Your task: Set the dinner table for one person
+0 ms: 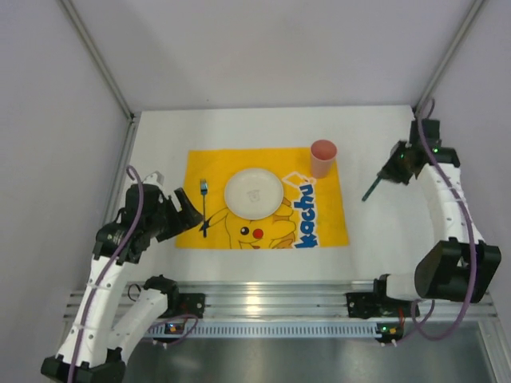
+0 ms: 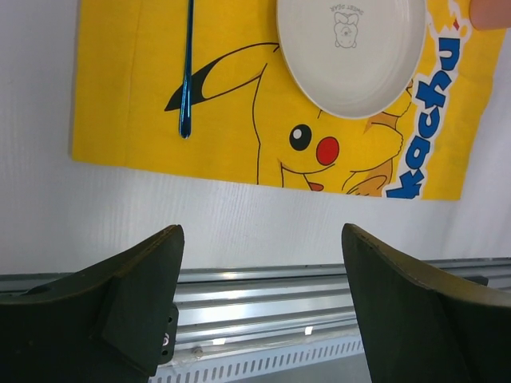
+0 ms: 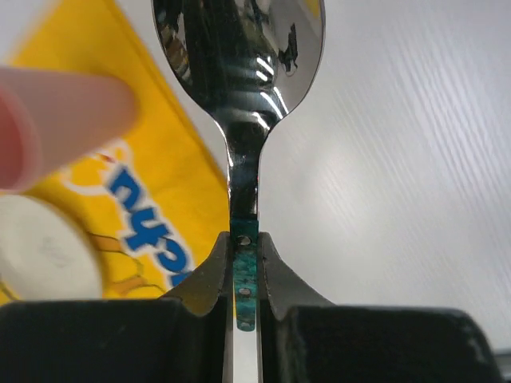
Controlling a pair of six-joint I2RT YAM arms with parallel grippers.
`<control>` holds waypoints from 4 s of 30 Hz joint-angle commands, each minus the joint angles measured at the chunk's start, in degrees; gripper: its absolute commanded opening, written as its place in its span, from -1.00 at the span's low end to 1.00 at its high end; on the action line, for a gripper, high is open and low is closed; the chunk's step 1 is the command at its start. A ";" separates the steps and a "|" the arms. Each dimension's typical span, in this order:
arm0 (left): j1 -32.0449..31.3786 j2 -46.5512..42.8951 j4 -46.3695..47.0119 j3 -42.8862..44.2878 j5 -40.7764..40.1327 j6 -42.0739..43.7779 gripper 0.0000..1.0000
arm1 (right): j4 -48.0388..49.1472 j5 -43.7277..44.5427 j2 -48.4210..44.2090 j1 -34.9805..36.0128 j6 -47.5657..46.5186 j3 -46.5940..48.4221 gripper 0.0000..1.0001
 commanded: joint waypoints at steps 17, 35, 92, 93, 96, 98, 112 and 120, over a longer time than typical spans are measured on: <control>-0.26 10.49 3.35 9.28 -1.30 5.32 0.71 | 15.39 12.56 -2.77 32.93 -12.05 48.89 -1.00; -0.26 -1.20 -5.26 7.61 -8.50 -1.54 0.71 | -0.44 1.32 30.45 37.15 -6.87 32.99 -1.00; -0.26 -5.07 -7.99 6.12 -9.21 -2.95 0.69 | 5.61 2.98 15.88 20.74 -2.12 14.98 0.19; -0.26 -5.51 -8.16 5.94 -9.21 -3.04 0.69 | 6.32 3.07 14.92 19.41 -2.21 12.88 0.21; -0.26 -5.25 -8.34 5.24 -8.34 -2.86 0.69 | 10.96 0.89 15.86 13.27 -3.78 11.01 0.25; -0.26 -5.07 -8.34 5.59 -8.24 -2.42 0.69 | 12.38 -0.69 16.57 12.29 -4.05 11.19 0.25; -0.26 -1.91 -7.90 7.97 -9.74 -1.28 0.69 | 24.77 -10.73 22.11 11.58 2.62 7.85 0.22; -0.26 -1.55 -7.73 7.53 -10.53 -0.40 0.69 | 29.26 -10.64 20.36 11.49 4.30 4.60 0.18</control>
